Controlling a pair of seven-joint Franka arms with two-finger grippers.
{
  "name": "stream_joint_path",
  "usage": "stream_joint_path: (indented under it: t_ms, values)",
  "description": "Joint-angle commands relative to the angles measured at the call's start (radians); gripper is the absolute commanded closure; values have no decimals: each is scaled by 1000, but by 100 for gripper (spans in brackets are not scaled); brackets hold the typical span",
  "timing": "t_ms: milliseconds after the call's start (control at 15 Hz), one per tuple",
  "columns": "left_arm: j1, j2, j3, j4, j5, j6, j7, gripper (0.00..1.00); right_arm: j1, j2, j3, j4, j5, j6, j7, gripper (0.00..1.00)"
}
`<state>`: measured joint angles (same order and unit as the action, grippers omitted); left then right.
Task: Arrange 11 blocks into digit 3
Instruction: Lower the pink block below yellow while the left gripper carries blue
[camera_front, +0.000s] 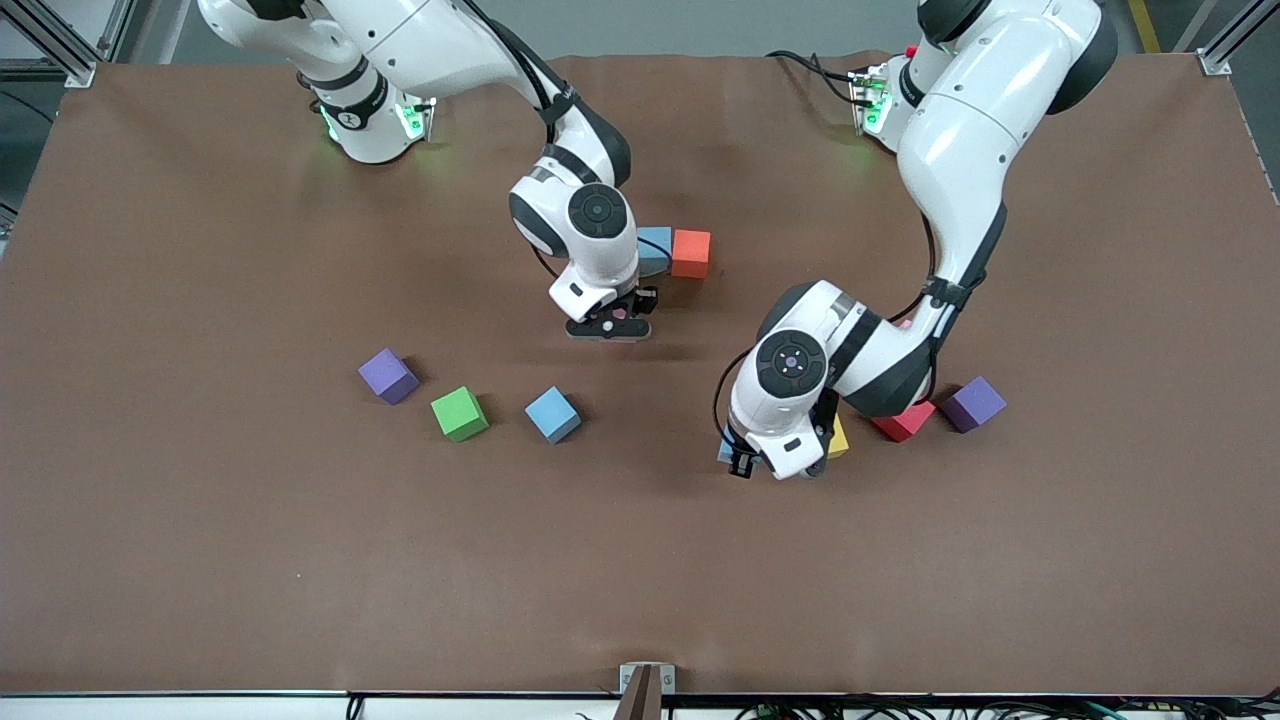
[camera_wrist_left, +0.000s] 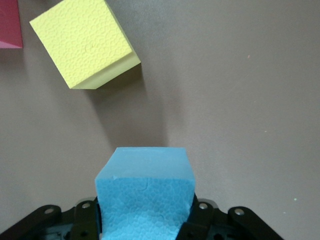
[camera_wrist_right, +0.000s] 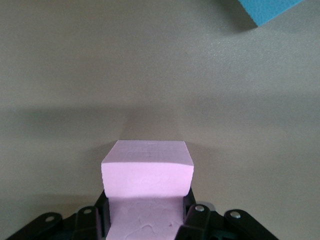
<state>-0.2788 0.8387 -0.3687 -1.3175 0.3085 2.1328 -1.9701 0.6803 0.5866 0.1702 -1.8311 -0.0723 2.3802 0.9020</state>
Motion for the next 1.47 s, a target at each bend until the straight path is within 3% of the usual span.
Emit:
stream_joint_path:
  t_ms: [0, 201, 535, 1003, 1070, 1137, 1404]
  values:
    - [15, -41, 2, -19, -19, -17, -10, 47, 11, -7, -6, -19, 0, 13, 21, 83]
    - [15, -43, 4, -34, -20, -17, -48, 48, 18, -7, -6, -19, 0, 13, 28, 83]
    - [6, -41, 4, -42, -3, -14, -291, 48, 25, -7, -6, -19, 0, 19, 28, 83]
    - [9, -55, 2, -83, 14, -1, -299, 48, 24, -7, -9, -16, -4, 14, 21, 79]
    - [9, -56, 2, -85, 14, -1, -297, 48, 24, -7, -11, -14, -6, 10, 29, 61]
    - [9, -55, 2, -85, 14, 1, -297, 48, 22, -7, -11, -13, -7, 8, 32, 1]
    - [9, -75, 2, -121, 15, 31, -297, 48, 13, -7, -12, -10, -35, 8, 32, 0]
